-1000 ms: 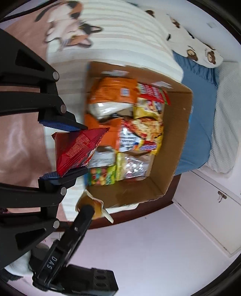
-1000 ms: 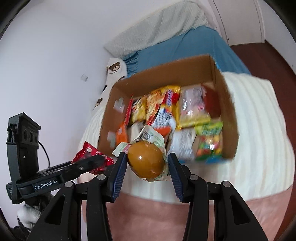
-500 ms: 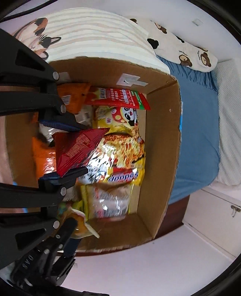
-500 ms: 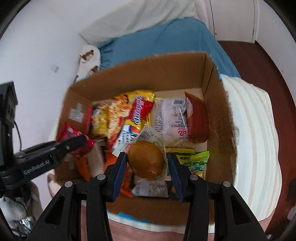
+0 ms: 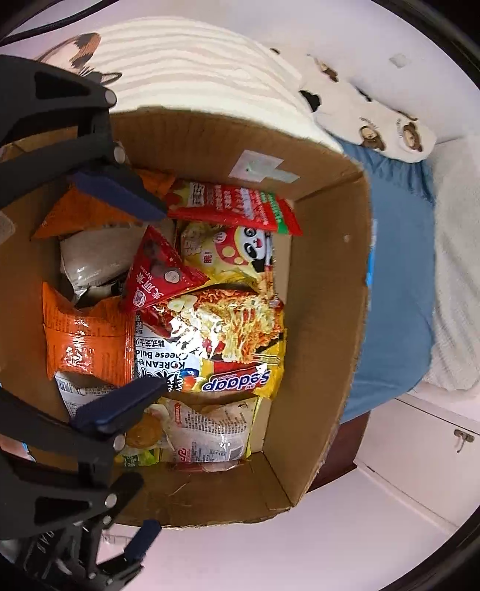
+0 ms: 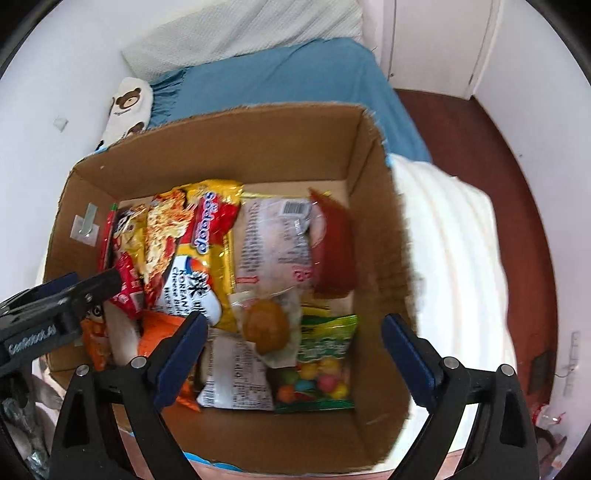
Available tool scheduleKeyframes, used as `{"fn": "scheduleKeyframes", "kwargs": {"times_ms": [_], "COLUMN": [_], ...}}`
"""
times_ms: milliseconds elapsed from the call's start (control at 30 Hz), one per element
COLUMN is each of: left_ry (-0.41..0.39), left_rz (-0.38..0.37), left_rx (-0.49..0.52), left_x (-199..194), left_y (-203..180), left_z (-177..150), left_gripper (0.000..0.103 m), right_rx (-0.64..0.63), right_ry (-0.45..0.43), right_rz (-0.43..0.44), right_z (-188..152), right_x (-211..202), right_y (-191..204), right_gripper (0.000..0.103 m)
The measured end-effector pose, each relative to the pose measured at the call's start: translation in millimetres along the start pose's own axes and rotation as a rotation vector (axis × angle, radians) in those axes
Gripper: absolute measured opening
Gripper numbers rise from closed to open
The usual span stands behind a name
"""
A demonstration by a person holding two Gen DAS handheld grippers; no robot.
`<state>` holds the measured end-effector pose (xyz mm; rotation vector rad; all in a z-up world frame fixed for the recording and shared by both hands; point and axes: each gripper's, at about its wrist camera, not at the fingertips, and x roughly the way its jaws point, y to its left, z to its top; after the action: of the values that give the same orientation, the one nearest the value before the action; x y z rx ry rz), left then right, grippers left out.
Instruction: Organize snacks
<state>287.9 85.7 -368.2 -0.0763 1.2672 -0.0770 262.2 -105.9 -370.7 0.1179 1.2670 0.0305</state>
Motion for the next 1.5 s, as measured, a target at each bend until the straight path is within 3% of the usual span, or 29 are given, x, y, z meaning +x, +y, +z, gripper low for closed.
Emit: {"fn": "scheduleKeyframes", "kwargs": {"times_ms": [67,400,633,767,933,1167,1500], "left_ry": [-0.036,-0.162,-0.248,-0.292,-0.327,-0.365,-0.41], "left_rz": [0.009,0.001,0.07,0.058,0.141,0.087,0.096], "left_rx": [0.011,0.024,0.029,0.011,0.022,0.01,0.005], "left_x": [-9,-65,-114,-145,-182,-226,-272], "left_y": [-2,-5,-13,-14,-17,-13,-11], "left_z": [-4,-26,-57,-83,-116,-168,-214], "left_gripper": [0.103,0.103,0.103,0.103,0.103,0.103,0.103], "right_rx": [0.008,0.02,-0.008,-0.011,-0.033,-0.033,-0.07], "right_ry": [-0.016,-0.118,-0.217,-0.282,-0.354,-0.429,-0.502], "right_rz": [-0.011,-0.028,-0.028,-0.019,0.011,0.037,0.045], "right_z": [-1,-20,-46,-69,-106,-158,-218], "right_x": [-7,-52,-103,-141,-189,-246,-310], "right_y": [-2,-10,-7,-7,-4,-1,13], "right_gripper": [0.099,0.101,0.101,0.102,0.102,0.102,0.102]}}
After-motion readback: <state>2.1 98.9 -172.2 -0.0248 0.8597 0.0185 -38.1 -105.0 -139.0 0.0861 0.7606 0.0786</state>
